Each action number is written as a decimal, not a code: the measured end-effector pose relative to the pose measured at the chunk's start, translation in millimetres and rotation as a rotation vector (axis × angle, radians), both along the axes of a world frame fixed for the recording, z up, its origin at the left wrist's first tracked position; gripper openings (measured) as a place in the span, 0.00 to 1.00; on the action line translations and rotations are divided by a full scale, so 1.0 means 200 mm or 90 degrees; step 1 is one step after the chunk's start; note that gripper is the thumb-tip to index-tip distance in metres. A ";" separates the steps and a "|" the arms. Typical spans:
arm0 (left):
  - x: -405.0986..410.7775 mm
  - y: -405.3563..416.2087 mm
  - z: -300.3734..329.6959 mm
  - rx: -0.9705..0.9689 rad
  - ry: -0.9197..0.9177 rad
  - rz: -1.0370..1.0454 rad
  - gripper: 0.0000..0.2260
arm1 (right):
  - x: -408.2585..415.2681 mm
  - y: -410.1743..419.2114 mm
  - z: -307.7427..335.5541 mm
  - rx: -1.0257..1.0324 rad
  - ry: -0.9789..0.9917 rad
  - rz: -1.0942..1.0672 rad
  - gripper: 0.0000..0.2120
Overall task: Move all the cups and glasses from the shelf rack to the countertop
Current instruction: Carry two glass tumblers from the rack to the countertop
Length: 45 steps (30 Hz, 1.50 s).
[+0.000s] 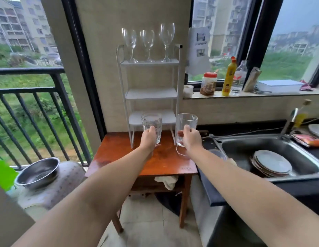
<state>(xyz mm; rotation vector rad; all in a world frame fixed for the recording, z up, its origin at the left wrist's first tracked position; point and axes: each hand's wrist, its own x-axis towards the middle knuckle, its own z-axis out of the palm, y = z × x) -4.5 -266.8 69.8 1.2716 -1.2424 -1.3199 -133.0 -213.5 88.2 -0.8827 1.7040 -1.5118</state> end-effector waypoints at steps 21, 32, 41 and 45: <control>-1.62 1.60 -0.59 0.201 -0.110 -0.366 0.16 | -1.49 2.01 -0.57 0.201 -0.052 -0.372 0.23; -2.54 2.42 -0.62 0.247 -0.116 -0.565 0.08 | -2.14 2.96 -0.67 0.193 -0.143 -0.650 0.23; -3.33 2.84 -0.65 0.213 -0.196 -0.757 0.13 | -2.72 3.40 -0.68 0.149 -0.215 -0.809 0.20; -3.67 3.00 -0.59 0.224 -0.214 -0.848 0.11 | -2.96 3.58 -0.64 0.143 -0.216 -0.865 0.18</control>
